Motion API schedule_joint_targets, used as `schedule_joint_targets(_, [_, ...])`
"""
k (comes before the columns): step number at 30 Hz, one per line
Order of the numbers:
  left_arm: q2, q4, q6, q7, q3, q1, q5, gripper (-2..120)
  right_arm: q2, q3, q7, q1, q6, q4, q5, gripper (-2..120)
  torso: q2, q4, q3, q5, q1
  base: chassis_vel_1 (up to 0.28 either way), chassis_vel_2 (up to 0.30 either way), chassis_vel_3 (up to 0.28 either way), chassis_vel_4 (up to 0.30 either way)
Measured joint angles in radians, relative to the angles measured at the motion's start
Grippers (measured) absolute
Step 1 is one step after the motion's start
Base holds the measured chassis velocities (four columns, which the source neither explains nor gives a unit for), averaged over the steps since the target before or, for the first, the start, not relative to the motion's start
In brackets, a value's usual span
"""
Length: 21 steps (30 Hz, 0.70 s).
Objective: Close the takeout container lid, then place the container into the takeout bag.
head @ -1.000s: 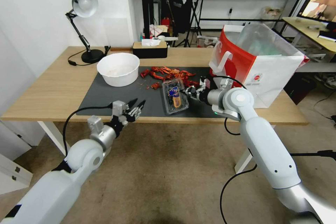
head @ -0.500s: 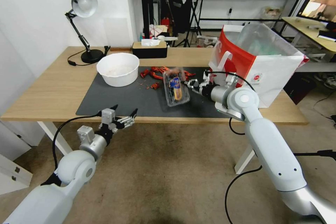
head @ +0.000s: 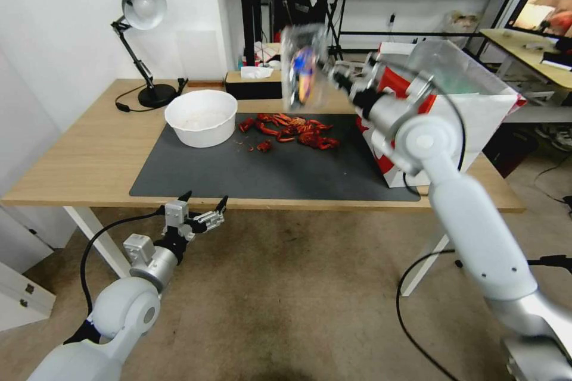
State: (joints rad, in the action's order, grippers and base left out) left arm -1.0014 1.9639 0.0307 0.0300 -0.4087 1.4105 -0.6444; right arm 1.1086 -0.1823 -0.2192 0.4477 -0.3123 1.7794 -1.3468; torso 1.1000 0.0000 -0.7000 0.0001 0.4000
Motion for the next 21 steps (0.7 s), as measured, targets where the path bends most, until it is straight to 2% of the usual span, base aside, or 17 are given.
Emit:
schedule_joint_targets(5, [-0.025, 0.002, -0.047, -0.001, -0.006, 0.026, 0.022, 100, -0.042, -0.028, -0.001, -0.054, 0.064, -0.018, 0.068, 0, 0.0, 0.0, 0.0, -0.0001, 0.0, 0.0, 0.0, 0.0, 0.0])
schedule_joint_targets(7, [-0.035, 0.003, -0.075, -0.004, -0.017, 0.039, 0.038, 100, -0.096, -0.059, -0.021, -0.079, 0.094, -0.032, 0.165, 0, 0.0, -0.0001, 0.0, 0.0002, 0.0, 0.0, 0.0, 0.0, 0.0])
schedule_joint_targets(11, [-0.045, 0.005, -0.094, -0.003, -0.026, 0.054, 0.045, 100, -0.149, -0.096, -0.051, -0.084, 0.102, -0.036, 0.206, 0, 0.0, 0.0, 0.0, 0.0003, 0.0, 0.0, 0.0, 0.0, 0.0])
schedule_joint_targets(15, [-0.049, 0.002, -0.11, -0.003, -0.012, 0.051, 0.052, 100, -0.222, -0.146, -0.079, -0.035, 0.11, -0.027, 0.22, 0, 0.0, 0.0005, 0.0, 0.0006, 0.0, 0.0, 0.0, 0.0, 0.0])
schedule_joint_targets(16, [-0.048, 0.0, -0.11, -0.003, -0.005, 0.046, 0.052, 100, -0.238, -0.157, -0.085, -0.019, 0.112, -0.021, 0.223, 0, 0.0, 0.0002, 0.0, 0.0006, 0.0, 0.0, 0.0, 0.0, 0.0])
schedule_joint_targets(17, [-0.047, -0.001, -0.112, -0.003, 0.004, 0.041, 0.054, 100, -0.276, -0.179, -0.103, 0.023, 0.115, -0.004, 0.231, 0, 0.0, -0.0013, 0.0, 0.0, 0.0, 0.0, 0.0, 0.0, 0.0])
schedule_joint_targets(21, [-0.049, -0.001, -0.117, -0.003, 0.006, 0.044, 0.059, 100, -0.323, -0.211, -0.141, 0.096, 0.111, 0.034, 0.241, 0, 0.0, -0.0002, 0.0, 0.0002, 0.0, 0.0, 0.0, 0.0, 0.0])
